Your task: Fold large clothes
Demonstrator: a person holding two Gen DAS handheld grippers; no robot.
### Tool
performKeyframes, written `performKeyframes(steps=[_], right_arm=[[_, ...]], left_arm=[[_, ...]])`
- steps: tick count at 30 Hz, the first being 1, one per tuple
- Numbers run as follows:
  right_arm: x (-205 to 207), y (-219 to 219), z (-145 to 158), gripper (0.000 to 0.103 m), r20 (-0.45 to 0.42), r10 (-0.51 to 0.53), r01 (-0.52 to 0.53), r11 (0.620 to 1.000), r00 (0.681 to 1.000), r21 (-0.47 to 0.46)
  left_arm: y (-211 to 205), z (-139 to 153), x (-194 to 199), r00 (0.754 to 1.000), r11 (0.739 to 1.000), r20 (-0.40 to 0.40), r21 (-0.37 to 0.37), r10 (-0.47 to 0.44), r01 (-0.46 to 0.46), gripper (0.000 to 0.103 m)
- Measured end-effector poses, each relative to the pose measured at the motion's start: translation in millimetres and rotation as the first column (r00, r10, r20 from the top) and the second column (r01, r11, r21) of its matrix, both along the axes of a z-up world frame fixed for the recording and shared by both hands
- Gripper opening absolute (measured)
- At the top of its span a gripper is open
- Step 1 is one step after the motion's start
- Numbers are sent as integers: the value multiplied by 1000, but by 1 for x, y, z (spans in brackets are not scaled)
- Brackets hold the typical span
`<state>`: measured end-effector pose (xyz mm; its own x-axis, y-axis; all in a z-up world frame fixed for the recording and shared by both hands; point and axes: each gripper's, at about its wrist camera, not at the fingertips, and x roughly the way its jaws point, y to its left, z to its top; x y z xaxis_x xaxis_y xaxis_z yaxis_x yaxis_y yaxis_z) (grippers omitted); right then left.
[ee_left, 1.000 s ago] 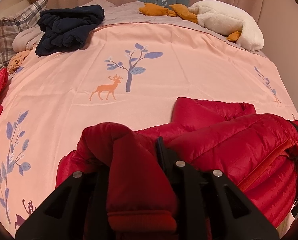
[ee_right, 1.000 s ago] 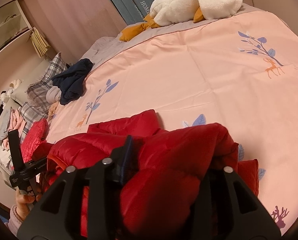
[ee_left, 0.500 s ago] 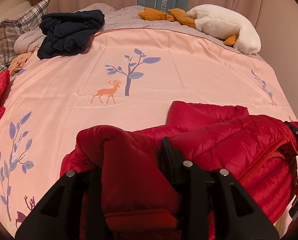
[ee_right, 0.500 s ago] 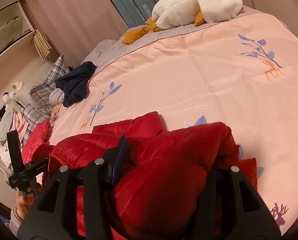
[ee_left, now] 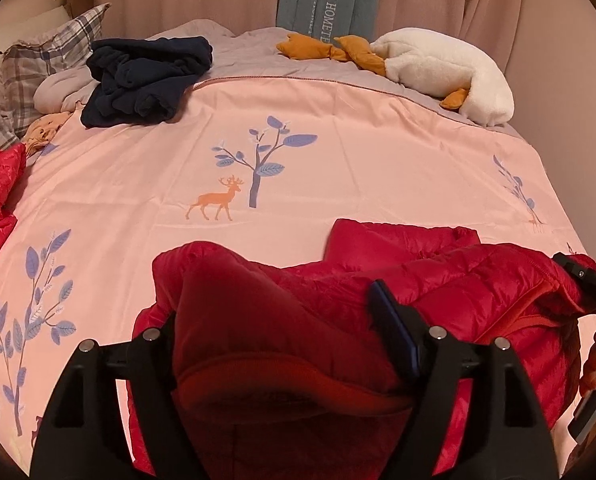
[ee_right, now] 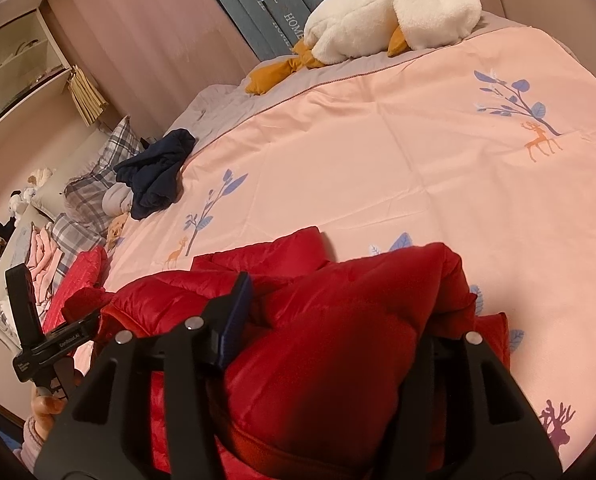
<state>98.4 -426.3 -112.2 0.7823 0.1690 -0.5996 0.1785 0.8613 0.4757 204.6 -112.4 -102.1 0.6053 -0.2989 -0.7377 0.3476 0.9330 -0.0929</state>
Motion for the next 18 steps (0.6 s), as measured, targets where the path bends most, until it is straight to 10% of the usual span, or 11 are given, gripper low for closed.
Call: performKeyframes(steps=[18], right_arm=[[0, -3, 10, 63, 18, -14, 14, 1000, 1000, 3]], left_arm=[[1, 3, 2, 1000, 1000, 1, -7, 4, -4, 79]])
